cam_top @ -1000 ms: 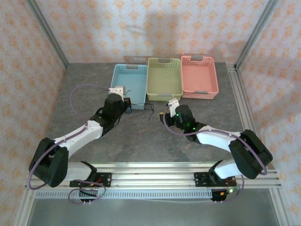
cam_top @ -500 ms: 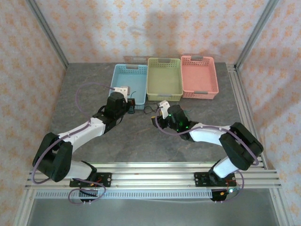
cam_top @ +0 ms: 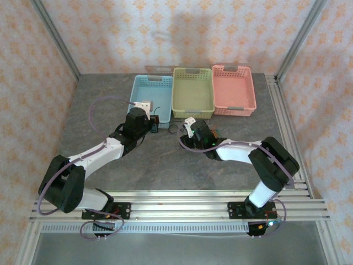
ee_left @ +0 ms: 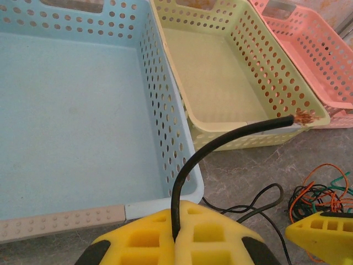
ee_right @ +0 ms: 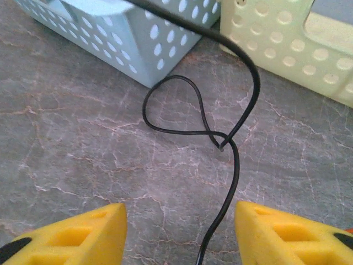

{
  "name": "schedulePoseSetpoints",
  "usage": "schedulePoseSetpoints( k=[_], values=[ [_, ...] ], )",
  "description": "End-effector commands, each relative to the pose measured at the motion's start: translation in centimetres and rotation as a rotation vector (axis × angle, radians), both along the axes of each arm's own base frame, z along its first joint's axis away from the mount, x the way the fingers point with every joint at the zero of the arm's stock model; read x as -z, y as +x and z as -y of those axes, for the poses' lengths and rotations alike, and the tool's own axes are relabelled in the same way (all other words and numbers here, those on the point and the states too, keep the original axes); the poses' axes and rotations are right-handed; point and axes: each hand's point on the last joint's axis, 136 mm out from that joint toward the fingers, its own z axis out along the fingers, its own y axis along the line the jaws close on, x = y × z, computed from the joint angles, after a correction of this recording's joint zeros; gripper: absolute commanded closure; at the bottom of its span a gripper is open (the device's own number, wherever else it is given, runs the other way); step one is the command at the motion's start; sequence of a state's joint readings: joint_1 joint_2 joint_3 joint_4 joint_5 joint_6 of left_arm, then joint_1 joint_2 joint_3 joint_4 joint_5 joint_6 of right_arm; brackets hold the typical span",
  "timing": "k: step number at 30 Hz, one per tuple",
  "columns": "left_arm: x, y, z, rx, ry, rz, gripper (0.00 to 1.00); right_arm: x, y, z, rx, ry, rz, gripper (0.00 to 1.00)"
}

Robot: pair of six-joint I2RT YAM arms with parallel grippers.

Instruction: Untangle the cables

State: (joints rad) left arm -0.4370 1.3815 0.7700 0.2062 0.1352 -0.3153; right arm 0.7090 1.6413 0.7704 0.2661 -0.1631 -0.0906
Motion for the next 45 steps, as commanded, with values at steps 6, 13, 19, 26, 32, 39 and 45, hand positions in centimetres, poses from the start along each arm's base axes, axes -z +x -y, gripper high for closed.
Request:
schedulePoseSetpoints(
  k=[6, 13, 19, 26, 32, 39, 45],
  values=[
    [-1.0, 0.3, 0.5, 0.012, -0.001, 0.021, 1.0, 1.5, 0.8, 0.5, 0.043, -0.097, -0.044, 0.56],
    [-1.1, 0.3, 0.1, -0.004, 0.006, 0.022, 1.0, 0.9, 1.0, 1.0, 0.058, -0.101, -0.009, 0.94],
    [-0.5, 0.7, -3.1, -0.175, 0.087, 0.001, 1.0, -0.2, 2.2, 3.8, 0.174, -0.162, 0.083, 1.0],
    [-0.9, 0.5, -6.3, -0.324, 0.124, 0.017, 1.0, -3.1, 3.1, 7.8, 0.35, -0.143, 0.206, 1.0],
    [-0.8, -0.1, -9.3, -0.456, 0.129, 0.015, 1.0, -5.7, 3.2, 13.1, 0.561, -0.048, 0.319, 1.0],
    [-0.4, -0.4, -11.3, -0.535, 0.104, 0.001, 1.0, -6.8, 2.7, 17.0, 0.72, -0.021, 0.373, 1.0],
    [-0.1, -0.5, -12.5, -0.579, 0.092, -0.012, 1.0, -7.0, 2.5, 18.1, 0.768, -0.014, 0.385, 1.0]
  ],
)
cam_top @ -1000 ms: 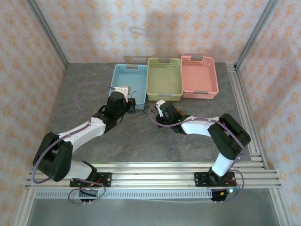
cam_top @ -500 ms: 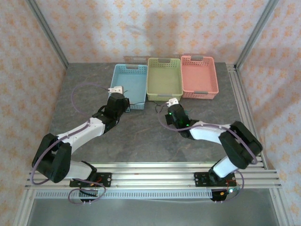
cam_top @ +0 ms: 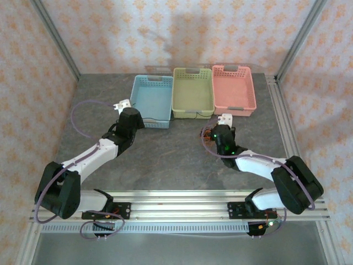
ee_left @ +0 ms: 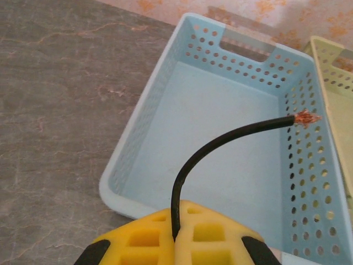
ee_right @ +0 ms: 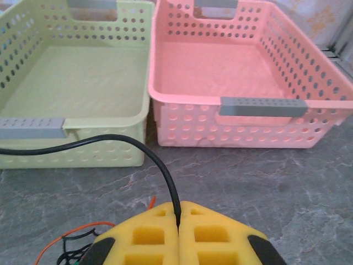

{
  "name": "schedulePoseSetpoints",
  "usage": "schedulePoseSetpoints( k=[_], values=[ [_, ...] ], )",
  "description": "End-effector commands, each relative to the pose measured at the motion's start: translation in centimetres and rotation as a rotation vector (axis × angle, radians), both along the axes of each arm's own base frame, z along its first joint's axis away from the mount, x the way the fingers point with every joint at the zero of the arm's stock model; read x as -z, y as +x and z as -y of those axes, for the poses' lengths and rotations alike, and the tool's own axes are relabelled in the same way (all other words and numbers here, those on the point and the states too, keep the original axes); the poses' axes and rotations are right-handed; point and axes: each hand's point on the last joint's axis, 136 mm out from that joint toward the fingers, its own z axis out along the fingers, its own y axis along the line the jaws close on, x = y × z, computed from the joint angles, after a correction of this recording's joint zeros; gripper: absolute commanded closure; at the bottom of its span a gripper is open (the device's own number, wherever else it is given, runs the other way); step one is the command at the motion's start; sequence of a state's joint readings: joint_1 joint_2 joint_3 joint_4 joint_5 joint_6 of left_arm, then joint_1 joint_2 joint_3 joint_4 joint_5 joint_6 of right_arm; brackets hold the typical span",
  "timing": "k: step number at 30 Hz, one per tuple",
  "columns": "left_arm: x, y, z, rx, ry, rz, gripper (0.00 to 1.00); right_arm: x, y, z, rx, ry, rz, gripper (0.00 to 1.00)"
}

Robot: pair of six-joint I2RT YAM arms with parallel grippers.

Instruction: Untangle the cables

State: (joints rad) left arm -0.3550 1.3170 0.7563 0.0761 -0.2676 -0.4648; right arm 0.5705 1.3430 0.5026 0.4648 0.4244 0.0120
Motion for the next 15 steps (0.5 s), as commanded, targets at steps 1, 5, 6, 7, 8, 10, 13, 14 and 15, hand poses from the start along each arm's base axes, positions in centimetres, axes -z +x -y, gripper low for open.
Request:
schedulePoseSetpoints(
  k=[1, 5, 6, 7, 8, 10, 13, 14, 15],
  values=[
    [0.0, -0.8, -1.9, -0.081, 0.001, -0.002, 1.0, -0.9, -0.1, 1.6, 0.084, 0.025, 0.048, 1.0],
    [0.2, -0.7, -1.9, -0.077, -0.009, -0.007, 1.0, -0.8, 0.0, 1.3, 0.07, 0.03, 0.04, 1.0],
    [0.1, -0.6, -1.8, -0.073, -0.012, -0.002, 1.0, -0.7, 0.0, 1.1, 0.06, 0.036, 0.04, 1.0],
    [0.0, -0.6, -1.6, -0.063, -0.017, 0.001, 1.0, -0.7, 0.1, 0.8, 0.045, 0.043, 0.04, 1.0],
    [0.0, -0.5, -1.3, -0.048, -0.022, 0.001, 1.0, -0.8, 0.1, 0.5, 0.027, 0.052, 0.04, 1.0],
    [0.1, -0.3, -0.7, -0.014, -0.034, 0.0, 1.0, -0.7, 0.2, 0.0, 0.004, 0.065, 0.04, 1.0],
    [0.0, 0.0, 0.2, 0.032, -0.053, 0.001, 1.0, -0.7, 0.3, -1.0, -0.045, 0.093, 0.043, 1.0],
    [0.0, 0.1, 0.6, 0.054, -0.062, 0.005, 1.0, -0.8, 0.3, -1.4, -0.066, 0.106, 0.046, 1.0],
    [-0.1, 0.1, 1.2, 0.086, -0.076, 0.009, 1.0, -1.1, 0.3, -1.9, -0.096, 0.126, 0.055, 1.0]
  ],
)
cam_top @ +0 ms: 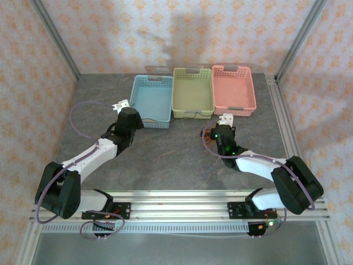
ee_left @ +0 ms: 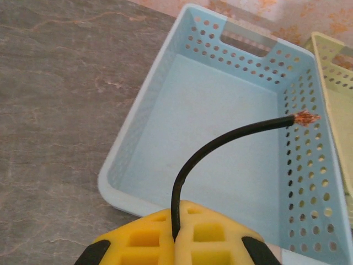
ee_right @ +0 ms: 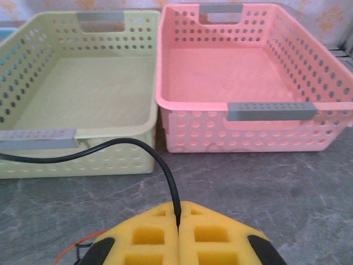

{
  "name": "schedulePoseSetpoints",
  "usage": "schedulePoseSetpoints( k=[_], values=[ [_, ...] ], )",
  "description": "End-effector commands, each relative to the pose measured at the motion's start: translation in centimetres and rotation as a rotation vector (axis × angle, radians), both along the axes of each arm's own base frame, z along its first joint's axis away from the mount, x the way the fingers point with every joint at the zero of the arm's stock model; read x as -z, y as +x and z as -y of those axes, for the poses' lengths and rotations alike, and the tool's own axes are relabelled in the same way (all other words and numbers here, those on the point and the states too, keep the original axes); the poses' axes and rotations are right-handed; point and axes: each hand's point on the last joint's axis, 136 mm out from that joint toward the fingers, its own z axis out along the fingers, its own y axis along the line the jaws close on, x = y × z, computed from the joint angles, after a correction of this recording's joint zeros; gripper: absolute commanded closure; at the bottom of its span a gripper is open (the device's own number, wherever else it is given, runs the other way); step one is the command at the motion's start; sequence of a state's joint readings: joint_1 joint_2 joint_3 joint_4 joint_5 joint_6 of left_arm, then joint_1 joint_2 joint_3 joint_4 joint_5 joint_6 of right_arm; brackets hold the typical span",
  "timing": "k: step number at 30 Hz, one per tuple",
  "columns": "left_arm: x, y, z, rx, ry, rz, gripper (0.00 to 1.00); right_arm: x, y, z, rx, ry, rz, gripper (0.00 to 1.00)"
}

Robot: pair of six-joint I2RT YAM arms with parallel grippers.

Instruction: Untangle the cables

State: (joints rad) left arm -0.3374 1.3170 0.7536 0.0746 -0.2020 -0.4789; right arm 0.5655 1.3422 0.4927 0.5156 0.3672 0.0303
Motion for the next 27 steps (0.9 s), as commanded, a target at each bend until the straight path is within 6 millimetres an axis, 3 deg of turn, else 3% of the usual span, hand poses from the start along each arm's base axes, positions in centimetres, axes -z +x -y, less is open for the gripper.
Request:
schedulePoseSetpoints(
  k=[1, 4, 7, 15, 23, 27],
  values=[
    [-0.5, 0.1, 1.4, 0.084, -0.043, 0.03, 1.0, -0.9, 0.0, -1.6, -0.088, 0.087, 0.042, 1.0],
    [-0.9, 0.3, 3.7, 0.206, -0.1, 0.064, 1.0, -2.1, -0.7, -4.6, -0.26, 0.19, 0.102, 1.0],
    [-1.3, 0.6, 7.3, 0.377, -0.177, 0.081, 1.0, -2.8, -1.5, -7.3, -0.406, 0.248, 0.121, 1.0],
    [-1.2, -0.2, 14.8, 0.704, -0.252, 0.023, 1.0, -2.5, -4.1, -13.5, -0.685, 0.204, 0.081, 1.0],
    [-0.2, -2.2, 20.1, 0.919, -0.195, -0.063, 1.0, -1.9, -5.4, -16.0, -0.811, 0.214, 0.038, 1.0],
    [0.0, -2.6, 21.1, 0.969, -0.202, -0.084, 0.98, -1.8, -5.3, -16.0, -0.805, 0.207, 0.032, 1.0]
  ],
)
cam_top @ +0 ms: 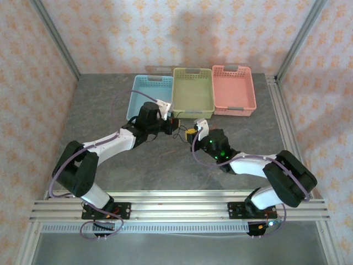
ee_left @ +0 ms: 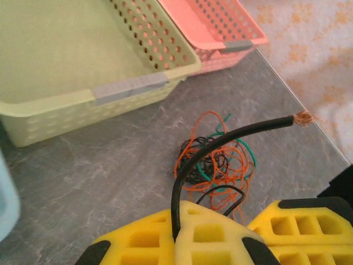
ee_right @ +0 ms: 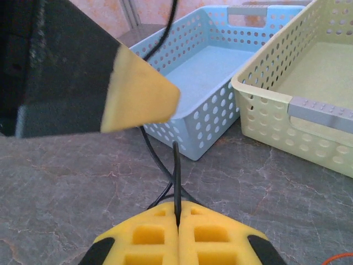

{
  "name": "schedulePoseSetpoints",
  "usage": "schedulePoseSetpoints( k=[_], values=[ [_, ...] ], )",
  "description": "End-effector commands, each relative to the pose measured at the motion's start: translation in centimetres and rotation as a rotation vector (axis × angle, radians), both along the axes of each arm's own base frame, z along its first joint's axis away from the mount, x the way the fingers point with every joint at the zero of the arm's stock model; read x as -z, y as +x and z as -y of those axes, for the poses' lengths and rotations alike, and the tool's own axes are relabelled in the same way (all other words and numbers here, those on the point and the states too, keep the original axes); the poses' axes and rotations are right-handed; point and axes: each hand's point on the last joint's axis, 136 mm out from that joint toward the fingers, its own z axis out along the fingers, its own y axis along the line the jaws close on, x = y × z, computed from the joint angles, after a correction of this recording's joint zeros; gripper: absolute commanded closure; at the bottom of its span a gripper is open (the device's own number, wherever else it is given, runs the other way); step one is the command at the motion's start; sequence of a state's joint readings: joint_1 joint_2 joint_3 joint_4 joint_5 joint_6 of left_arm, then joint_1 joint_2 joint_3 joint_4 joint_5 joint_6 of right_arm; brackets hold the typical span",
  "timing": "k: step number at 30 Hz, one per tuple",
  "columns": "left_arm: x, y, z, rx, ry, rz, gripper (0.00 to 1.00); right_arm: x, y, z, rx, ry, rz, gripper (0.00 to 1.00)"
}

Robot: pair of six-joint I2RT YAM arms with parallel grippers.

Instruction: Untangle the cables

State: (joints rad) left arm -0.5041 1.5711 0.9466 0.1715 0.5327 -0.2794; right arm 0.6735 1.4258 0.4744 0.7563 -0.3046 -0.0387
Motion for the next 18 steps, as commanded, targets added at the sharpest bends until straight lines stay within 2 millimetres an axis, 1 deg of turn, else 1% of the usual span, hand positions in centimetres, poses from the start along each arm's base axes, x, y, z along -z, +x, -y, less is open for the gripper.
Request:
schedulePoseSetpoints(
  k=[1, 8, 12, 15, 16, 18],
  values=[
    [0.1, -0.9, 0.9, 0.082, 0.011, -0.013, 0.98, -1.2, 0.0, -1.0, -0.035, 0.014, 0.033, 1.0],
    [0.6, -0.6, 0.6, 0.058, 0.045, -0.021, 1.0, -1.2, 0.2, -0.7, -0.019, 0.008, 0.035, 1.0],
    [0.4, -0.2, -0.7, -0.015, 0.074, 0.008, 1.0, -1.3, 0.4, -0.5, -0.003, 0.007, 0.04, 1.0],
    [-0.3, 0.1, -2.0, -0.083, 0.08, 0.047, 1.0, -1.3, 0.5, -0.3, 0.01, 0.005, 0.047, 1.0],
    [-0.5, 0.4, -2.5, -0.102, 0.075, 0.053, 1.0, -1.5, 0.6, -0.1, 0.022, 0.01, 0.053, 0.93],
    [-0.9, 0.8, -2.9, -0.137, 0.066, 0.045, 1.0, -1.8, 0.8, 0.5, 0.056, 0.022, 0.07, 0.61]
  ],
)
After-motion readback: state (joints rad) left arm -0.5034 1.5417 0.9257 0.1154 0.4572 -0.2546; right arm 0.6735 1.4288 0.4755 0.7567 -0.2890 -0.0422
